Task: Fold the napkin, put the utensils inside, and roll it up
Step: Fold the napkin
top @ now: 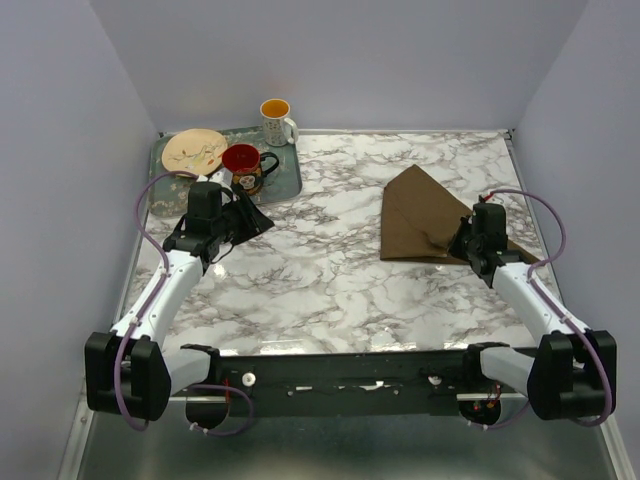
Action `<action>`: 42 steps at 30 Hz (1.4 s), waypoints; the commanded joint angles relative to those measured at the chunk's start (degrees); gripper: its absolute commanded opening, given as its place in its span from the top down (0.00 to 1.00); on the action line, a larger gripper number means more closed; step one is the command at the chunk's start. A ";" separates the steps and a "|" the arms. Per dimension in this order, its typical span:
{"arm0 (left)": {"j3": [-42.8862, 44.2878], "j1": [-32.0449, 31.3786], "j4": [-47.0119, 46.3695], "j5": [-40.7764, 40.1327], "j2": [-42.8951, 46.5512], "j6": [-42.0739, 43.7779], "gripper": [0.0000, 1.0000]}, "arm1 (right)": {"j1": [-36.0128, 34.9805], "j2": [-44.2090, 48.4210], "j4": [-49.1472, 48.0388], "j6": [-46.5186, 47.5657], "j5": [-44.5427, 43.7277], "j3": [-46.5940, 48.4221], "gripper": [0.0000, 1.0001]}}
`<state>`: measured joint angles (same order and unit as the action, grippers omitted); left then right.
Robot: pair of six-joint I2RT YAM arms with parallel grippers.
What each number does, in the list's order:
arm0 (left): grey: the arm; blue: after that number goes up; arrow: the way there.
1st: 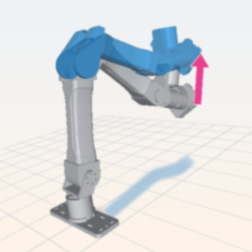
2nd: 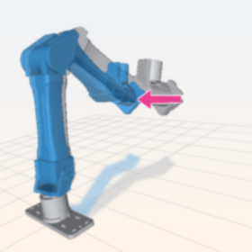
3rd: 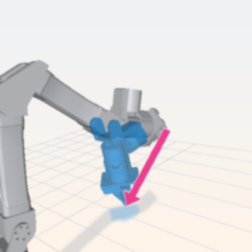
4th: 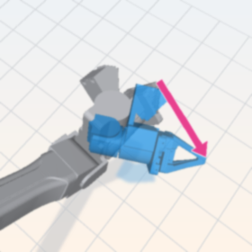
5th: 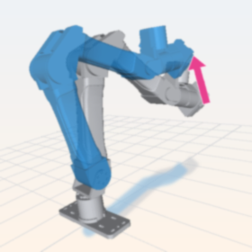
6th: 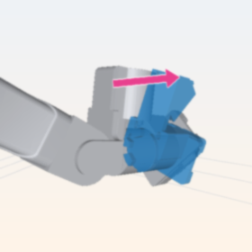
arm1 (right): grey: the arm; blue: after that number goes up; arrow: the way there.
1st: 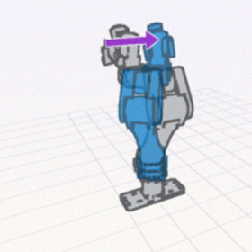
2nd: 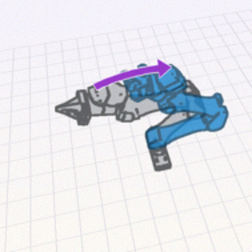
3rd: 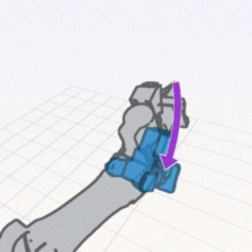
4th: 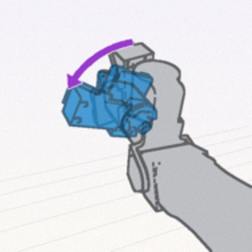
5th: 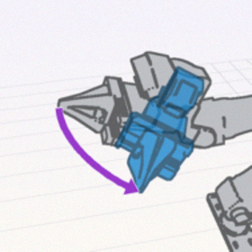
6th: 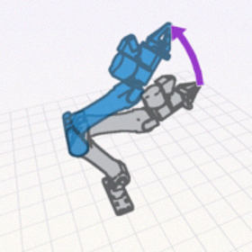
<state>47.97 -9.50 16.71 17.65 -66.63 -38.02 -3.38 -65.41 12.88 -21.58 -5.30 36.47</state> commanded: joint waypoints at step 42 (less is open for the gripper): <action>0.64 -2.89 -3.96 4.23 -0.69 -0.39 0.44 | 7.68 -6.48 5.57 -1.09 2.12 4.57 0.32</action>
<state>47.99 -11.55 14.33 19.99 -67.05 -38.04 3.88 -73.93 16.99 -24.10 -5.52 40.23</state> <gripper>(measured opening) 0.563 0.705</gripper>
